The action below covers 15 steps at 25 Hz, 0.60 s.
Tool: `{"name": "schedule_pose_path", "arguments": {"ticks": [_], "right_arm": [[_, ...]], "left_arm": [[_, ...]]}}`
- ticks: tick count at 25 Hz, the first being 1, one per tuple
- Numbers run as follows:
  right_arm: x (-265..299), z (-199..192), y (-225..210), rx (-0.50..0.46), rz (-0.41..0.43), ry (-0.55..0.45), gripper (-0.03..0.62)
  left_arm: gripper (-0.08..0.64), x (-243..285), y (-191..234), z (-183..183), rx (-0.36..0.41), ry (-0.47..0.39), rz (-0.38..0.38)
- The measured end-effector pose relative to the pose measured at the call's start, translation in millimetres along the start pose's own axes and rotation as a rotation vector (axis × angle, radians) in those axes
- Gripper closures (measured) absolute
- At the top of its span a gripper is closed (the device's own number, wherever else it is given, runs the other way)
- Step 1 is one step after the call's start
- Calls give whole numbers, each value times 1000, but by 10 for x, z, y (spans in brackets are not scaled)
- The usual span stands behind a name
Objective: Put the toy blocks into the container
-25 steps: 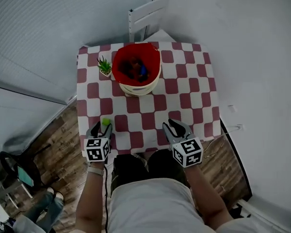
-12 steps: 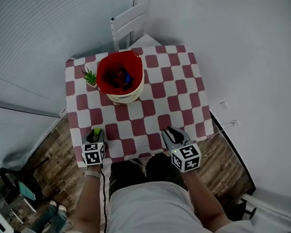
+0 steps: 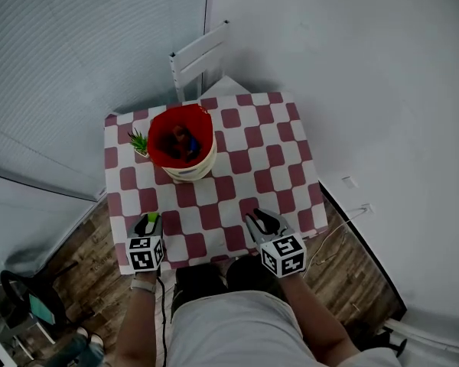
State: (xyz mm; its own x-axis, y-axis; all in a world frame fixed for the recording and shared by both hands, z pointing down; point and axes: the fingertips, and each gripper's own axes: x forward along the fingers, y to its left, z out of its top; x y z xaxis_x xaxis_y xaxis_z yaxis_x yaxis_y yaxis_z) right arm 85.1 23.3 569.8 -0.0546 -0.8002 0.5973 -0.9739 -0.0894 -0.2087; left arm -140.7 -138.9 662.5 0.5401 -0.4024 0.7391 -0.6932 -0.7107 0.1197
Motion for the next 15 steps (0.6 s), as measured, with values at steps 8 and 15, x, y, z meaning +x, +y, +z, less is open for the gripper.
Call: {"name": "schedule_pose_path", "arguments": {"ticks": [8, 15], "right_arm": [[46, 269, 15, -9, 65, -34, 499], [97, 589, 3, -26, 115, -80, 499]], "left_arm": [[419, -250, -265, 651, 43, -96, -14], [419, -373, -445, 1224, 35, -182, -4]]}}
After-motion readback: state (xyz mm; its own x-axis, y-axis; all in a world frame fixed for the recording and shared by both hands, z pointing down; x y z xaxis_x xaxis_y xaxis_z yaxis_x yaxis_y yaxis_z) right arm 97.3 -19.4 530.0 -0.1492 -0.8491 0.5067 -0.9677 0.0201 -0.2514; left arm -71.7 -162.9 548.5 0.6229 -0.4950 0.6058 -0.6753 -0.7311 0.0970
